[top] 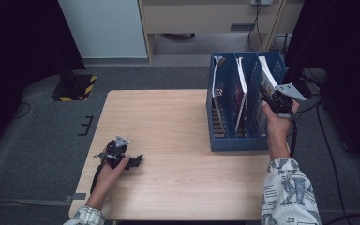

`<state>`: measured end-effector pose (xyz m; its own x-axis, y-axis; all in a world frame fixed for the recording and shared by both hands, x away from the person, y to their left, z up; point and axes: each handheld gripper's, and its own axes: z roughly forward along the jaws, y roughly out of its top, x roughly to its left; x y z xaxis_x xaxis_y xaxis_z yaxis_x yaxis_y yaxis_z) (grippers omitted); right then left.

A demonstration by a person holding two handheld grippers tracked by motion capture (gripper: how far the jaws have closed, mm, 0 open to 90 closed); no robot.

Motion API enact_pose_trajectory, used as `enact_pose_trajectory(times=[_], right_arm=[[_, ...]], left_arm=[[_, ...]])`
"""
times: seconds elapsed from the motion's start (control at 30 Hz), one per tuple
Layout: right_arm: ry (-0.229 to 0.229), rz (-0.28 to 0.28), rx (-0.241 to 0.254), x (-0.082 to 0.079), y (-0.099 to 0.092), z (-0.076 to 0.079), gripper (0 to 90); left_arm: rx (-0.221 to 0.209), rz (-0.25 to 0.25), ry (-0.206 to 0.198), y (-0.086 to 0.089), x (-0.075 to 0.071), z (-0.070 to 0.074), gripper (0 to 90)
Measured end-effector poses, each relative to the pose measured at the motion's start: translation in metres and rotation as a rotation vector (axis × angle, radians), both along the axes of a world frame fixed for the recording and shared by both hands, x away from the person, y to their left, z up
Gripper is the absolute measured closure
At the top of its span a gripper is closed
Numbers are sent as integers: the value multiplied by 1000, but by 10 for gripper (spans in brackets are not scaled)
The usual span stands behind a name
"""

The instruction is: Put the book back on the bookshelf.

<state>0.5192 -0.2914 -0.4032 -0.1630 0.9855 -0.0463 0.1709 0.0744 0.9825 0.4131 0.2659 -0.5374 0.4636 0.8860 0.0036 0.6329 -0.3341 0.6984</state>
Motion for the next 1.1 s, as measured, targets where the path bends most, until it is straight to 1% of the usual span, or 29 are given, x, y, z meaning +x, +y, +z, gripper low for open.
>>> enact_pose_trajectory(times=[0.17,0.27,0.33,0.37,0.47,0.5,0.53,0.6,0.67,0.8,0.9,1.1], right_arm=[[12,-8,14,-1,-3,1,512],[33,-6,24,-1,-4,1,448],[42,-10,11,-3,-4,1,394],[42,-11,13,-4,-4,2,367],[48,-6,22,-6,-4,2,312],[48,-6,22,-6,-4,2,312],[36,-8,18,-9,-4,2,285],[47,-8,18,-10,-4,2,252],[58,-1,18,-12,-5,3,230],[55,11,53,-16,-6,4,201],[64,21,74,-20,-4,3,177],[66,44,67,-25,1,3,152]], left_arm=[[0,0,0,0,0,0,0],[-1,0,0,0,0,0,0],[-1,0,0,0,0,0,0],[-1,0,0,0,0,0,0],[-1,0,0,0,0,0,0],[-1,0,0,0,0,0,0],[-1,0,0,0,0,0,0],[-1,0,0,0,0,0,0],[-1,0,0,0,0,0,0],[-1,0,0,0,0,0,0],[-1,0,0,0,0,0,0],[-1,0,0,0,0,0,0]])
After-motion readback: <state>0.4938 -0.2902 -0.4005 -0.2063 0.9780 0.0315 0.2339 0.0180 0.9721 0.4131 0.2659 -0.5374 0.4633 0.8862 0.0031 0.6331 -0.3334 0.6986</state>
